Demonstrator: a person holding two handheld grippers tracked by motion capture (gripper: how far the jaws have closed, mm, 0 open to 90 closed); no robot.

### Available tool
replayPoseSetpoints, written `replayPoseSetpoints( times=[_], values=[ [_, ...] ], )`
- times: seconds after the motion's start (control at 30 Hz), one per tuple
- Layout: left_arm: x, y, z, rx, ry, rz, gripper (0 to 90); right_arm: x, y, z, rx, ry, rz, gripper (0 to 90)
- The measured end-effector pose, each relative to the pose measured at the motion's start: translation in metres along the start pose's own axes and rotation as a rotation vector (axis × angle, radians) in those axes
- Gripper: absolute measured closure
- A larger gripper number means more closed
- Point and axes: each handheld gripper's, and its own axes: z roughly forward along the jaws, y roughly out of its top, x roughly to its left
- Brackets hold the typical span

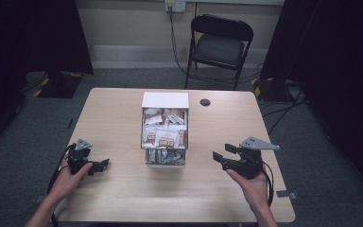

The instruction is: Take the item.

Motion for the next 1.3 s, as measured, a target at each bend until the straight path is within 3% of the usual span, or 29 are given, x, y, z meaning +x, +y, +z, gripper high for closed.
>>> replayPoseSetpoints(
  times=[0.2, 0.43, 0.7, 1.0, 1.3],
  values=[
    [0.000, 0.000, 0.000, 0.000, 0.000, 0.000, 0.0, 0.011, 0.021, -0.002, -0.019, 0.025, -0.047, 39.0],
    [0.000, 0.000, 0.000, 0.000, 0.000, 0.000, 0.0, 0.022, 0.042, -0.002, -0.088, 0.072, -0.066, 39.9],
    [0.000, 0.000, 0.000, 0.001, 0.000, 0.000, 0.0, 0.037, 0.065, 0.001, -0.125, 0.102, -0.104, 40.3],
    [0.000, 0.000, 0.000, 0.001, 0.000, 0.000, 0.0, 0.048, 0.087, 0.002, -0.174, 0.161, -0.114, 41.0],
    [0.000, 0.000, 0.000, 0.000, 0.000, 0.000, 0.0, 0.065, 0.104, 0.015, -0.146, 0.235, -0.141, 45.2]
  ],
)
